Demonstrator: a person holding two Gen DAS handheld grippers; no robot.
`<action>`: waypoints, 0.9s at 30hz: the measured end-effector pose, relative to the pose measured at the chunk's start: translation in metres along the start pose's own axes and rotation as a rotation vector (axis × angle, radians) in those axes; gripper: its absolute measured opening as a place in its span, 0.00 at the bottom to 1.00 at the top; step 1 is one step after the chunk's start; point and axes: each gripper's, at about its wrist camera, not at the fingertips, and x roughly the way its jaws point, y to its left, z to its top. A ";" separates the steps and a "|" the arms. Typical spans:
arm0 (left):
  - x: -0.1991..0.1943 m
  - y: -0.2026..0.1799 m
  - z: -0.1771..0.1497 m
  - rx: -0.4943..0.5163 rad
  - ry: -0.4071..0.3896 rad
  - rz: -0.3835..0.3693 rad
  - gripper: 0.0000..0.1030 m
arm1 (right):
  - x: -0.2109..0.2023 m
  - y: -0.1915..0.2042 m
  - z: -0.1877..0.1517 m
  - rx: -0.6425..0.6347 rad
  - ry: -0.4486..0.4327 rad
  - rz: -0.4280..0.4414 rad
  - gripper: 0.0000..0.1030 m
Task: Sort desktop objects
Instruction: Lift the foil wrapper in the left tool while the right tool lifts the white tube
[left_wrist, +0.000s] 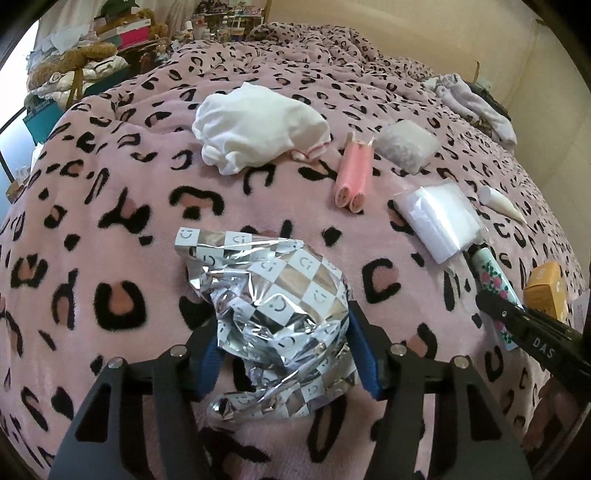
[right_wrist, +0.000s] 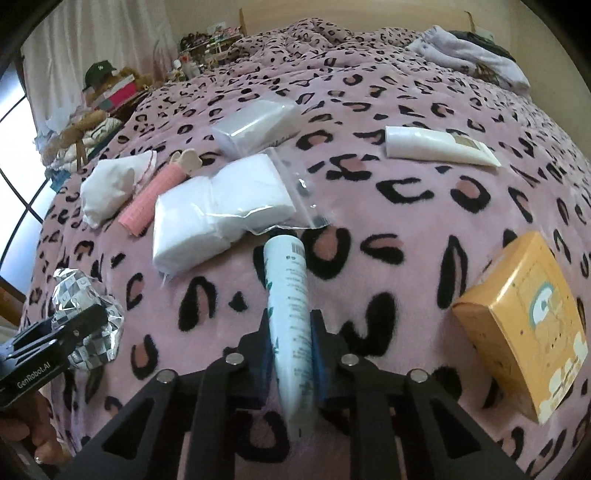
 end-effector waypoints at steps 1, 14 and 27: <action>-0.002 -0.001 0.000 0.002 -0.003 -0.001 0.58 | -0.001 0.000 0.000 0.005 -0.003 0.002 0.17; -0.046 -0.017 0.002 0.056 -0.042 0.018 0.58 | -0.050 0.009 -0.006 0.054 -0.055 0.084 0.17; -0.093 -0.049 -0.004 0.113 -0.079 0.003 0.58 | -0.107 0.015 -0.021 0.076 -0.111 0.104 0.17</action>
